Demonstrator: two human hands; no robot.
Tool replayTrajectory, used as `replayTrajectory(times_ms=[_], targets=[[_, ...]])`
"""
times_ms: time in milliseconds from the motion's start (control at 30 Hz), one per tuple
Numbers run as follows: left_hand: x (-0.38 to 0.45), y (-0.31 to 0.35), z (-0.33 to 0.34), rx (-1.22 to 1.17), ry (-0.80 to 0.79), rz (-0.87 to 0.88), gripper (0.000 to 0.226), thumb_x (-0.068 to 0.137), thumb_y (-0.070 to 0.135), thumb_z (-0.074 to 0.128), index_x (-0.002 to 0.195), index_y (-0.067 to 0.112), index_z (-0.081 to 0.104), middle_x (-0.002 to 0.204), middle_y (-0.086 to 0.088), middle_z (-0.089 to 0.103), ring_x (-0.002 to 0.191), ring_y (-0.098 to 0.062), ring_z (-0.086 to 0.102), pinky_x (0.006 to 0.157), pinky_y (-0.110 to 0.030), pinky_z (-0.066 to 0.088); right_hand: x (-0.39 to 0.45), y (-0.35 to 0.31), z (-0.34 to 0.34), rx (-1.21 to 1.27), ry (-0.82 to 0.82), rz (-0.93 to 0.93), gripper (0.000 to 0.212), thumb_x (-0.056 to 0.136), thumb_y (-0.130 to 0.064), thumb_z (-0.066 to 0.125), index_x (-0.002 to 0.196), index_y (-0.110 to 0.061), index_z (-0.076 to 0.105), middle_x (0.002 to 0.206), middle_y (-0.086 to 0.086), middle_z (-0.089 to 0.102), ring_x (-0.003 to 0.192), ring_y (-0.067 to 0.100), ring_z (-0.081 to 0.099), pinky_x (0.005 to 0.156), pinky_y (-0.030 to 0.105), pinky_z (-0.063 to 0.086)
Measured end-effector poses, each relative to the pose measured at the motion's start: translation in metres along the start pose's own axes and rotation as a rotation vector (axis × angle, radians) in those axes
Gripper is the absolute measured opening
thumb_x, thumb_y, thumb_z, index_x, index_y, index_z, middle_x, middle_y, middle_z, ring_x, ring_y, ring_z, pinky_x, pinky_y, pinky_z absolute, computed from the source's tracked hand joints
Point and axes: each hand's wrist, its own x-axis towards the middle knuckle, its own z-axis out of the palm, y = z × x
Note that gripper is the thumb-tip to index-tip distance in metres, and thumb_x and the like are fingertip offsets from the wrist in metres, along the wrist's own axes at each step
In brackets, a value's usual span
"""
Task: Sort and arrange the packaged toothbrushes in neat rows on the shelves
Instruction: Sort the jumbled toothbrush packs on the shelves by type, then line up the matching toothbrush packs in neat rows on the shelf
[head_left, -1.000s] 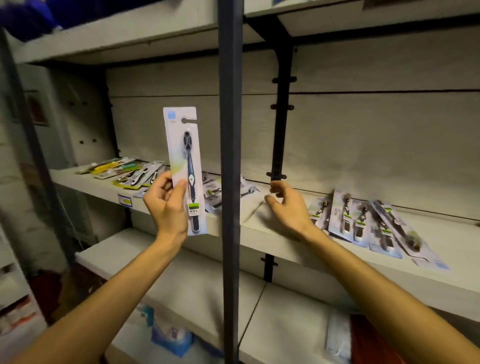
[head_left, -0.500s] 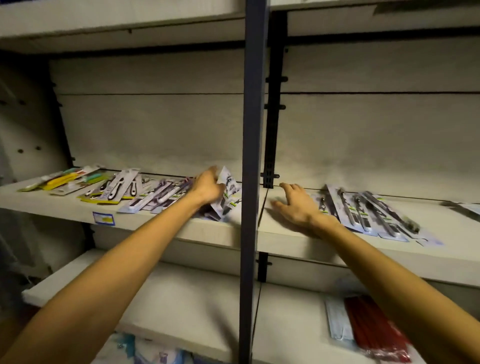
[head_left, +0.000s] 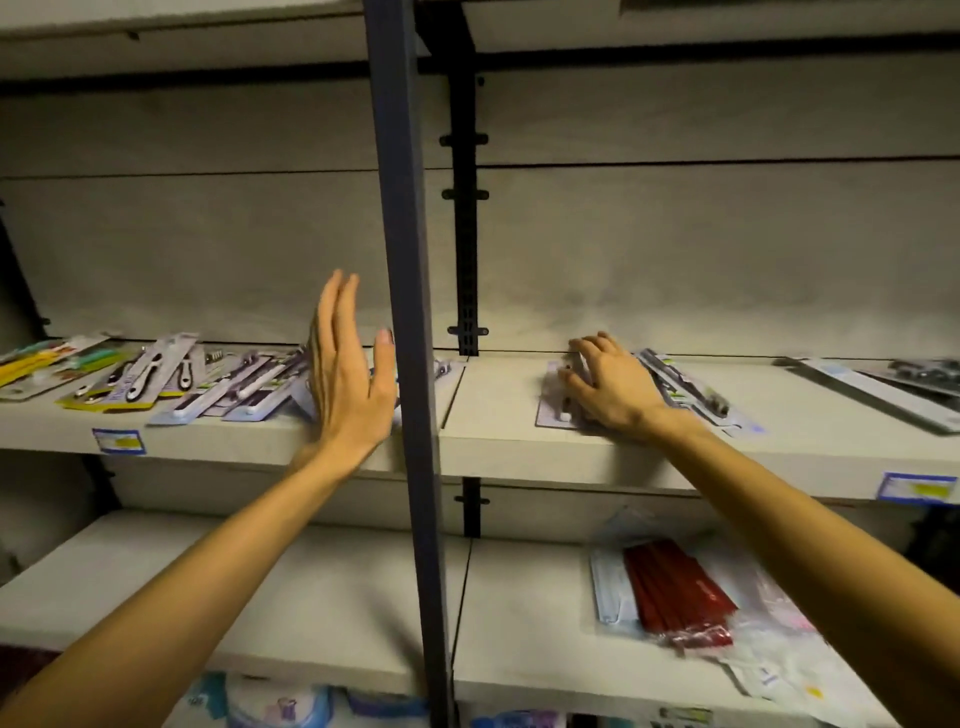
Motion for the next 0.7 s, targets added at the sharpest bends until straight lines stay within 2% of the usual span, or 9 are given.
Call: replayTrajectory(times_ms=[133, 200, 267, 400, 533, 633, 700], targets=[[-0.023, 0.052, 0.016, 0.086, -0.011, 0.297, 0.066, 0.095, 0.023, 0.052, 0.154, 0.007, 0.028, 0.164, -0.013, 0.017, 0.152, -0.028, 0.019, 0.123, -0.053, 0.016, -0.023, 0.029, -0.023, -0.004, 0.047, -0.005, 0.054, 0.102, -0.039, 0.048, 0.145, -0.007, 0.046, 0.151, 0.013, 0.046, 0.146, 0.031, 0.030, 0.116, 0.041, 0.029], [-0.030, 0.086, 0.035, 0.124, -0.117, 0.429, 0.067, 0.093, 0.023, 0.055, 0.153, 0.009, 0.030, 0.164, -0.014, 0.018, 0.152, -0.029, 0.019, 0.124, -0.051, 0.012, -0.037, 0.051, -0.038, -0.018, 0.055, 0.001, 0.054, 0.102, -0.039, 0.048, 0.146, -0.008, 0.045, 0.151, 0.013, 0.046, 0.146, 0.031, 0.030, 0.116, 0.041, 0.029], [-0.040, 0.123, 0.062, 0.121, -0.247, 0.466, 0.065, 0.093, 0.025, 0.057, 0.152, 0.012, 0.035, 0.163, -0.012, 0.022, 0.151, -0.026, 0.023, 0.124, -0.045, 0.013, -0.053, 0.080, -0.054, -0.029, 0.067, 0.029, 0.053, 0.102, -0.039, 0.050, 0.145, -0.008, 0.046, 0.149, 0.013, 0.047, 0.144, 0.032, 0.032, 0.115, 0.041, 0.031], [-0.058, 0.193, 0.122, 0.117, -0.432, 0.375, 0.061, 0.088, 0.029, 0.061, 0.145, 0.017, 0.044, 0.163, -0.005, 0.024, 0.140, -0.025, 0.040, 0.114, -0.037, 0.033, -0.086, 0.143, -0.081, -0.053, 0.119, 0.075, 0.051, 0.097, -0.032, 0.057, 0.141, -0.007, 0.050, 0.141, 0.016, 0.052, 0.133, 0.033, 0.042, 0.109, 0.042, 0.035], [-0.075, 0.252, 0.194, 0.079, -0.618, 0.233, 0.059, 0.087, 0.033, 0.062, 0.141, 0.018, 0.044, 0.162, -0.004, 0.020, 0.129, -0.028, 0.047, 0.102, -0.038, 0.041, -0.119, 0.211, -0.110, -0.098, 0.155, 0.195, 0.051, 0.091, -0.025, 0.062, 0.138, -0.007, 0.052, 0.136, 0.015, 0.055, 0.127, 0.035, 0.046, 0.103, 0.042, 0.040], [-0.082, 0.281, 0.241, 0.076, -0.746, 0.148, 0.061, 0.088, 0.036, 0.062, 0.143, 0.020, 0.041, 0.163, -0.004, 0.013, 0.132, -0.030, 0.046, 0.105, -0.043, 0.043, -0.131, 0.254, -0.127, -0.150, 0.079, 0.302, 0.052, 0.091, -0.024, 0.059, 0.139, -0.008, 0.049, 0.136, 0.016, 0.054, 0.125, 0.035, 0.048, 0.099, 0.041, 0.042], [-0.085, 0.294, 0.266, 0.085, -0.808, 0.130, 0.060, 0.088, 0.039, 0.060, 0.142, 0.020, 0.041, 0.164, -0.004, 0.013, 0.136, -0.029, 0.043, 0.105, -0.044, 0.043, -0.134, 0.272, -0.135, -0.186, -0.011, 0.404, 0.047, 0.090, -0.026, 0.056, 0.133, -0.008, 0.053, 0.132, 0.017, 0.059, 0.119, 0.037, 0.054, 0.093, 0.041, 0.045]])
